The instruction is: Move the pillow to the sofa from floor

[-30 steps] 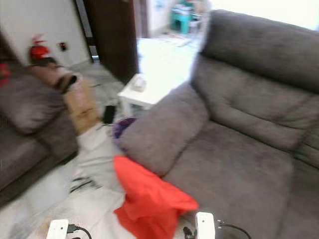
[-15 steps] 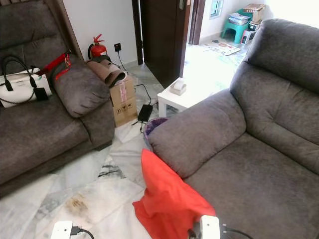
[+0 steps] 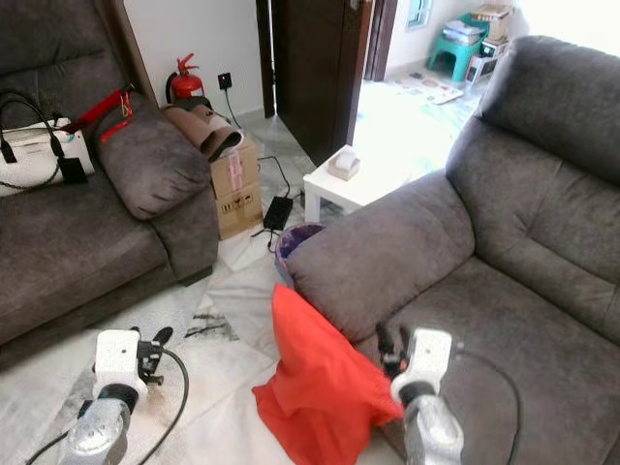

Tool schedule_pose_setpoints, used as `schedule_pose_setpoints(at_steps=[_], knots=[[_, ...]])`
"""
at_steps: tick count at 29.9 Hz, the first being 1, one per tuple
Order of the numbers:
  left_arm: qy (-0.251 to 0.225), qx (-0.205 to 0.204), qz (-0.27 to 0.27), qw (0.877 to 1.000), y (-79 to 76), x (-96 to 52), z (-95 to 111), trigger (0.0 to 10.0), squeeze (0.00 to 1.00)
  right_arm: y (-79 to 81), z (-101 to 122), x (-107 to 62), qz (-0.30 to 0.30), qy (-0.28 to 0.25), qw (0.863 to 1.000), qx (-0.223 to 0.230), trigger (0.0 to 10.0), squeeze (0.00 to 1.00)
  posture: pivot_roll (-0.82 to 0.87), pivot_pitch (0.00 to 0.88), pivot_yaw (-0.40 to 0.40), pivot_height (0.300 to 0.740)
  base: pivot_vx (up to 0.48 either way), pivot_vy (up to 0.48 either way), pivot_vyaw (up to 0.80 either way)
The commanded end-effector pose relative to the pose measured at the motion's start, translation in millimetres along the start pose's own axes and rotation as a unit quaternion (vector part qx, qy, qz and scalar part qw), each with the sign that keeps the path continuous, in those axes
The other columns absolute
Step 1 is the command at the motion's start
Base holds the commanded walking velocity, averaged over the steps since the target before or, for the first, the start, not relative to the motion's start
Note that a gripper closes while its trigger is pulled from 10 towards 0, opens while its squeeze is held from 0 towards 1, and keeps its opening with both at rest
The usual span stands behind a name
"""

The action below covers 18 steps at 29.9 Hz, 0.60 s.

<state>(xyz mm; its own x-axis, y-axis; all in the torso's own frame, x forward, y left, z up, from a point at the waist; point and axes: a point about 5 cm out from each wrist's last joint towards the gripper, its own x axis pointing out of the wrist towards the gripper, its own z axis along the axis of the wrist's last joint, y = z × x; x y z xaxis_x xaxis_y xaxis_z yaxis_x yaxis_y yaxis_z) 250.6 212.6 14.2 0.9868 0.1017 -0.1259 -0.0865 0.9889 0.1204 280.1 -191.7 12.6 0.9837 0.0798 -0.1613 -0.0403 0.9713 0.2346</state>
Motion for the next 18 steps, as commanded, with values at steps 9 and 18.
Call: schedule_pose_setpoints(at_steps=[9, 18], knots=[[-0.033, 0.012, -0.043, 0.998, -3.6, -1.4, 21, 10.0, 0.00, 6.3, 6, -1.6, 0.020, -0.025, 0.999, 0.008, 10.0, 0.00, 0.01, 0.051, 0.026, 0.740, 0.000, 0.000, 0.00], [-0.050, -0.013, -0.004, 0.999, 1.4, 3.7, 39, 10.0, 0.00, 13.1, 14, 6.7, 0.023, -0.021, 0.999, 0.009, 10.0, 0.00, 0.01, 0.061, 0.010, 0.740, 0.000, 0.000, 0.00]])
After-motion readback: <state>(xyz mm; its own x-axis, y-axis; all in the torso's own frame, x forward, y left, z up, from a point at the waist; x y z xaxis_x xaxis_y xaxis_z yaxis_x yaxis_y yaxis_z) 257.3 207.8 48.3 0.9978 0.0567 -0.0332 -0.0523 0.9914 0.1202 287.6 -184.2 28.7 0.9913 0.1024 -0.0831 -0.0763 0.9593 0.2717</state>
